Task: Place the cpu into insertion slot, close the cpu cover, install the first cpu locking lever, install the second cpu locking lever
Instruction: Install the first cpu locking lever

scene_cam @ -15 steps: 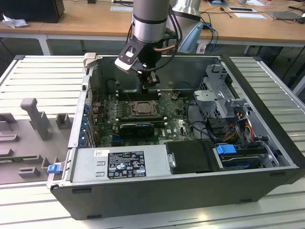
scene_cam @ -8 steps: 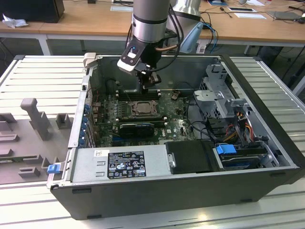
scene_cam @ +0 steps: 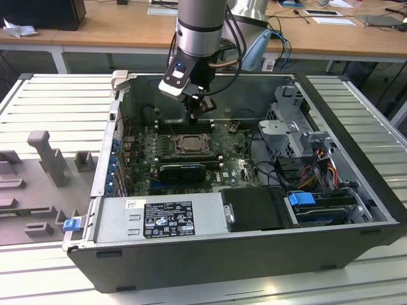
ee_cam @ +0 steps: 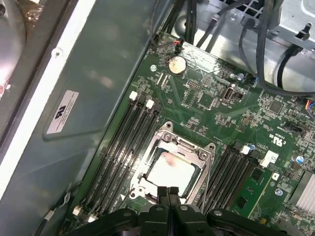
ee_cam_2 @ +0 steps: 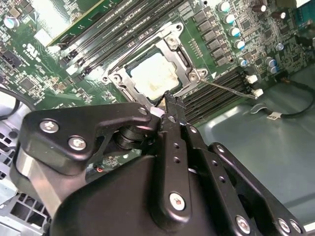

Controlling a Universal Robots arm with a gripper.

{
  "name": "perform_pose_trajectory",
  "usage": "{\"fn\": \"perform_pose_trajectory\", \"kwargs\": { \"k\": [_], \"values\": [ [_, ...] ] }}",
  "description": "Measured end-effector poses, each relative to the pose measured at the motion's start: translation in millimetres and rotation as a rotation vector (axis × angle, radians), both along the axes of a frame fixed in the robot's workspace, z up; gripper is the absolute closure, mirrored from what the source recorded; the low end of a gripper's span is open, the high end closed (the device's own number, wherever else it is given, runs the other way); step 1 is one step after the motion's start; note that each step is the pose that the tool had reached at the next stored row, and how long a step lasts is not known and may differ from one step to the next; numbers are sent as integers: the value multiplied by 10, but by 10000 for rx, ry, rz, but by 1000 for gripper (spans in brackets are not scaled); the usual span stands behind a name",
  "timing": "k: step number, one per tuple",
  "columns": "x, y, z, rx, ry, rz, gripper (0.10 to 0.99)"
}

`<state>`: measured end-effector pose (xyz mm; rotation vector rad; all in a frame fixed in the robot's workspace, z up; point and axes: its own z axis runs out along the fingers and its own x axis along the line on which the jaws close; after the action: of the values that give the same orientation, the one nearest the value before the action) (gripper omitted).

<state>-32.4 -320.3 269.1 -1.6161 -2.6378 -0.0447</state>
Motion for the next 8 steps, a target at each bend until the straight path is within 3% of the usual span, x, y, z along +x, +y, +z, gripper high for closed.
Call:
{"fn": "perform_pose_trajectory", "kwargs": {
  "k": [8],
  "values": [
    [0,0,0,0,0,684,980]
  ]
}}
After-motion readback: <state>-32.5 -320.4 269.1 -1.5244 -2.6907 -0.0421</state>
